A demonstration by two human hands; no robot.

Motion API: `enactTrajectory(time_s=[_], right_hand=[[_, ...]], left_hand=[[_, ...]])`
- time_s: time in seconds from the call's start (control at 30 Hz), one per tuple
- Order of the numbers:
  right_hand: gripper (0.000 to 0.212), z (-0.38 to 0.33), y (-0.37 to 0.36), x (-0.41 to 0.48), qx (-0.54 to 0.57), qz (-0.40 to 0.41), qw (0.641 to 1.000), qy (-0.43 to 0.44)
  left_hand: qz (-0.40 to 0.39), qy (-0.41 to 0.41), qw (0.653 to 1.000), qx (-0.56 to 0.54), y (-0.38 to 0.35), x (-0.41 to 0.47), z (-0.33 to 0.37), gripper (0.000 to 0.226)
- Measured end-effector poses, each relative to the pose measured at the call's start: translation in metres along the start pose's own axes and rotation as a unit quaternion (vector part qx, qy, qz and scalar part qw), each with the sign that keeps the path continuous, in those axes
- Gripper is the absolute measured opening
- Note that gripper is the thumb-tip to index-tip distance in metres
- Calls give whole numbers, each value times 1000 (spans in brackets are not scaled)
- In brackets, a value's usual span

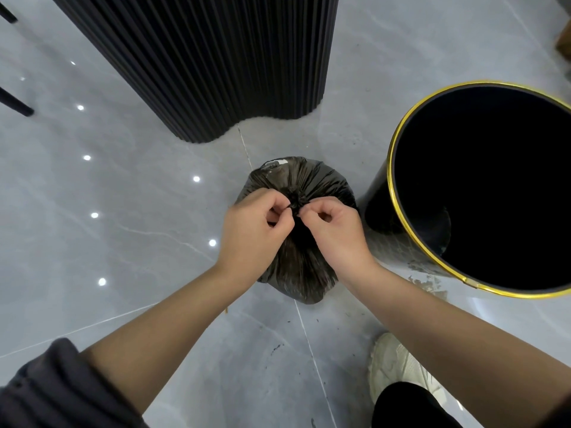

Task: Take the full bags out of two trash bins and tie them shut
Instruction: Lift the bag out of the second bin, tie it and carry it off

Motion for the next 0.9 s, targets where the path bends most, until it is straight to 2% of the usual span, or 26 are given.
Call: enactTrajectory(time_s=[0.07, 0.23, 0.33, 0.43, 0.53, 0.6, 0.63, 0.77, 0.9], right_hand=[[10, 1, 1, -2, -18, -28, 999, 13], [30, 8, 6, 1, -100, -33, 993, 46], [27, 11, 6, 2, -116, -38, 992, 40], [20, 7, 8, 4, -206, -29, 975, 73], [29, 1, 14, 8, -336, 9, 933, 131], [28, -1, 16, 9, -428, 31, 889, 160], [24, 0, 15, 10, -453, 35, 875, 170], [11, 1, 14, 9, -432, 43, 881, 190], [7, -15, 21, -3, -406, 24, 895, 185]], left_hand=[[-3, -17, 1000, 1, 1, -1, 0, 4], [2, 20, 999, -45, 7, 0, -4, 4], [-16, 29, 999, -35, 8, 1, -4, 3], [-61, 17, 997, -39, 8, -1, -9, 3], [-119, -53, 985, 110, 12, -8, -23, 17], [-154, -78, 961, 213, 11, -12, -35, 31], [-163, -77, 956, 232, 8, -13, -39, 31], [-131, -33, 973, 188, 4, -8, -36, 13], [-96, -17, 980, 172, 22, -7, -20, 15]])
Point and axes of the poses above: each hand's wrist, its own x-axis towards the middle knuckle, its own y-axis out of the back of the hand, z = x × y, the point moved 2 cm from there along x, towards the middle knuckle, and after that the axes turned 11 degrees about -y, right-handed, at the moved point
